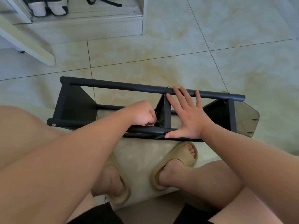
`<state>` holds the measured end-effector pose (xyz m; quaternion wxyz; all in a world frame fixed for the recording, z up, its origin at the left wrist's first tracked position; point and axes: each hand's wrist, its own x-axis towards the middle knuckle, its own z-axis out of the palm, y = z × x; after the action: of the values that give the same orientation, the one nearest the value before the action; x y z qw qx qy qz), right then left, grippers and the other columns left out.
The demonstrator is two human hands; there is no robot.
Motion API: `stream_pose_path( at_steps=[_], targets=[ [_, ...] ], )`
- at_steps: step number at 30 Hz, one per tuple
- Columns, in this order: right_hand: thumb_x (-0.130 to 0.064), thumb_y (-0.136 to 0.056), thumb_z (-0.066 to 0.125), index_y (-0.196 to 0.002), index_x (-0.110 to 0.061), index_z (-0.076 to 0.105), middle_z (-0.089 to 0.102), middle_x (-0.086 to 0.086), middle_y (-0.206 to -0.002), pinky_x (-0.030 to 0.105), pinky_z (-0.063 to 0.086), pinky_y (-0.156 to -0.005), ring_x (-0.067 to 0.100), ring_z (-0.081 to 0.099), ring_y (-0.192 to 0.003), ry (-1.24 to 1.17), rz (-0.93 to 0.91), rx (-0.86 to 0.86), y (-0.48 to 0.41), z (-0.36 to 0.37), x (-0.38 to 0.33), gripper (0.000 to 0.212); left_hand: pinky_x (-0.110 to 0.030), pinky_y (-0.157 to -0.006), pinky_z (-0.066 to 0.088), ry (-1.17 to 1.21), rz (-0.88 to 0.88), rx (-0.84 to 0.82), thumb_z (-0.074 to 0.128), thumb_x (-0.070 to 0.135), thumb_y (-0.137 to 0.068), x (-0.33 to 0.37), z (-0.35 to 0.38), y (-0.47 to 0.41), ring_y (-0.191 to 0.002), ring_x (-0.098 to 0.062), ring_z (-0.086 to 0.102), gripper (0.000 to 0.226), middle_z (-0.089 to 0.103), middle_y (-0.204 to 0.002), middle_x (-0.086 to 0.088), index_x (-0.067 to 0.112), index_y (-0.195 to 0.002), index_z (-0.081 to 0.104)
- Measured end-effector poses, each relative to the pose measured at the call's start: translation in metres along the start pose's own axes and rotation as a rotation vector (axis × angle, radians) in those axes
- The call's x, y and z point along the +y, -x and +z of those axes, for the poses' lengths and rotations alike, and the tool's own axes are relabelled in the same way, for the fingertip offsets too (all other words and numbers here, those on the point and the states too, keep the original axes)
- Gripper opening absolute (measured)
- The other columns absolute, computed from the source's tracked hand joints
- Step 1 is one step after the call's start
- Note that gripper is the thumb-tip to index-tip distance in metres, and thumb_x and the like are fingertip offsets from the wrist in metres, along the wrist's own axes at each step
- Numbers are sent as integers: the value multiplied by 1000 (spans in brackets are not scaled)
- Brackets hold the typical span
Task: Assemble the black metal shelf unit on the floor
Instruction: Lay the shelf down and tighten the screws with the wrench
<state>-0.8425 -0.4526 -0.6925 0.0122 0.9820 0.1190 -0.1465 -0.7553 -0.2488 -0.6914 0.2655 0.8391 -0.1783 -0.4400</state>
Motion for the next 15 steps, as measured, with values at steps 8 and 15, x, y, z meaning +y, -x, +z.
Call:
stream_pose_path(
  at_steps=[8, 15],
  targets=[
    [-108, -58, 19, -161, -25, -11, -16, 8, -169, 68, -8, -118, 29, -16, -155, 6, -4, 4, 0, 0, -1, 136, -24, -68, 55, 506, -145, -56, 62, 16, -93, 9, 6, -4, -83, -9, 72, 7, 75, -95, -3, 19, -93, 68],
    [-108, -57, 17, -162, -24, -9, -17, 8, -169, 68, -7, -118, 28, -18, -155, 8, 1, -8, 0, -1, -1, 137, -30, -77, 59, 757, -234, -10, 65, 25, -96, 11, 9, -2, -80, -9, 72, 10, 77, -79, 5, 17, -101, 62]
  ],
)
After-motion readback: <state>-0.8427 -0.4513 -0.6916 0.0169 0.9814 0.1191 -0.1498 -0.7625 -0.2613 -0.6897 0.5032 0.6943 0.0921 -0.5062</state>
